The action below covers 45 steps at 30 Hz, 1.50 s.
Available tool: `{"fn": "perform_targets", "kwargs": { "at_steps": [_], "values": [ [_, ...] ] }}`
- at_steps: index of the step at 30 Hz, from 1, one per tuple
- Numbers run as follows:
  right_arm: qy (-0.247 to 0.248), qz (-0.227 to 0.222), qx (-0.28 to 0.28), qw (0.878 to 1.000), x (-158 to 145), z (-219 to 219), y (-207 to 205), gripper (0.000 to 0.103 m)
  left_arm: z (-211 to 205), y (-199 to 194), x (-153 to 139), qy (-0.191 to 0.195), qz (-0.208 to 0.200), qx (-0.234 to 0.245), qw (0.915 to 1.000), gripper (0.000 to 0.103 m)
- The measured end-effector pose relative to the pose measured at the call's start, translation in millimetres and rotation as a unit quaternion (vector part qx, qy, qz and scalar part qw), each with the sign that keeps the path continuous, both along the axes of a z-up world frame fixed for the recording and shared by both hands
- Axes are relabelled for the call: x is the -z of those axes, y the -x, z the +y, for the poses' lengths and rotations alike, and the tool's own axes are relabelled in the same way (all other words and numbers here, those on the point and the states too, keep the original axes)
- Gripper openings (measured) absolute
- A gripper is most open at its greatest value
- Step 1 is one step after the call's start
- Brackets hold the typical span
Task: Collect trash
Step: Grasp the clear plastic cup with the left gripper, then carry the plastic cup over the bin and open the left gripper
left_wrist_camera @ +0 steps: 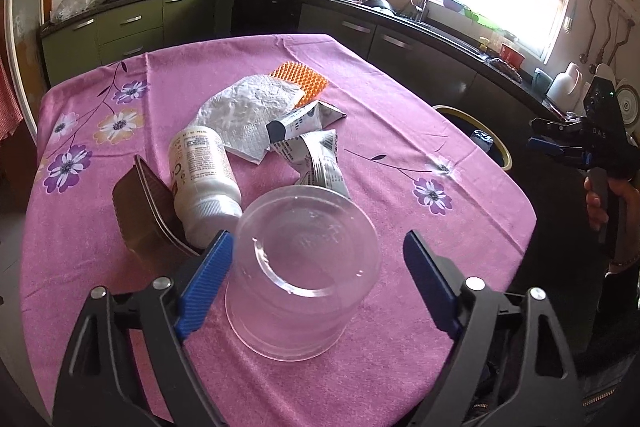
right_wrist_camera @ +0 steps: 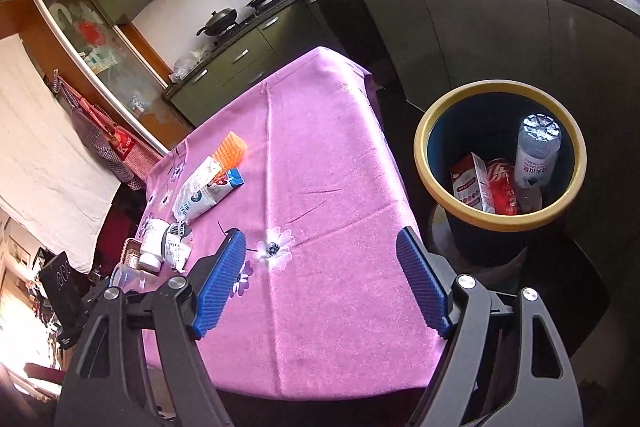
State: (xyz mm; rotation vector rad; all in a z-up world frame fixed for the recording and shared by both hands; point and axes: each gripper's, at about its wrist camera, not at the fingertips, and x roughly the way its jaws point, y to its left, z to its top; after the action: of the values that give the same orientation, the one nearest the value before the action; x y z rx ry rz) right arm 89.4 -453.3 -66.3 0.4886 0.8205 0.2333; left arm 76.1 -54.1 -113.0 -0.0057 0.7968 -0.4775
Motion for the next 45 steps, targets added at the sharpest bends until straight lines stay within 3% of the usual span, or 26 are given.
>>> {"fn": "perform_targets", "kwargs": {
  "at_steps": [6, 13, 18, 24, 29, 35, 40, 45],
  "values": [
    [-0.007, 0.004, -0.003, 1.000, 3.5, 0.5, -2.2, 0.077, 5.1, -2.6, 9.1, -0.004, 0.010, -0.009, 0.9999, 0.062],
    [-0.011, 0.006, -0.004, 1.000, 6.5, 0.1, -3.4, 0.077, -1.8, 5.4, 2.7, -0.015, 0.000, 0.005, 0.9999, 0.061],
    [-0.012, 0.001, 0.004, 1.000, 4.5, -5.9, -0.6, 0.077, -15.3, 6.3, -18.3, -0.009, -0.012, 0.035, 0.9993, 0.061],
    [-0.009, -0.013, 0.030, 0.999, -2.8, -25.6, 12.0, 0.077, -59.4, -3.9, -57.7, -0.008, -0.038, 0.110, 0.9932, 0.061],
    [-0.005, -0.031, 0.074, 0.997, -12.7, -59.0, 29.9, 0.077, -124.0, -30.3, -90.5, 0.008, -0.045, 0.192, 0.9804, 0.061],
    [-0.009, -0.042, 0.139, 0.989, -13.0, -110.9, 57.3, 0.077, -231.5, -73.1, -114.8, 0.016, -0.050, 0.274, 0.9602, 0.061],
    [-0.022, -0.037, 0.176, 0.983, -2.8, -148.3, 73.8, 0.077, -326.9, -118.9, -104.5, 0.012, -0.034, 0.310, 0.9500, 0.061],
    [-0.040, -0.029, 0.197, 0.979, 11.8, -174.0, 83.7, 0.077, -401.3, -157.1, -70.5, -0.004, -0.014, 0.315, 0.9489, 0.061]
  ]
}}
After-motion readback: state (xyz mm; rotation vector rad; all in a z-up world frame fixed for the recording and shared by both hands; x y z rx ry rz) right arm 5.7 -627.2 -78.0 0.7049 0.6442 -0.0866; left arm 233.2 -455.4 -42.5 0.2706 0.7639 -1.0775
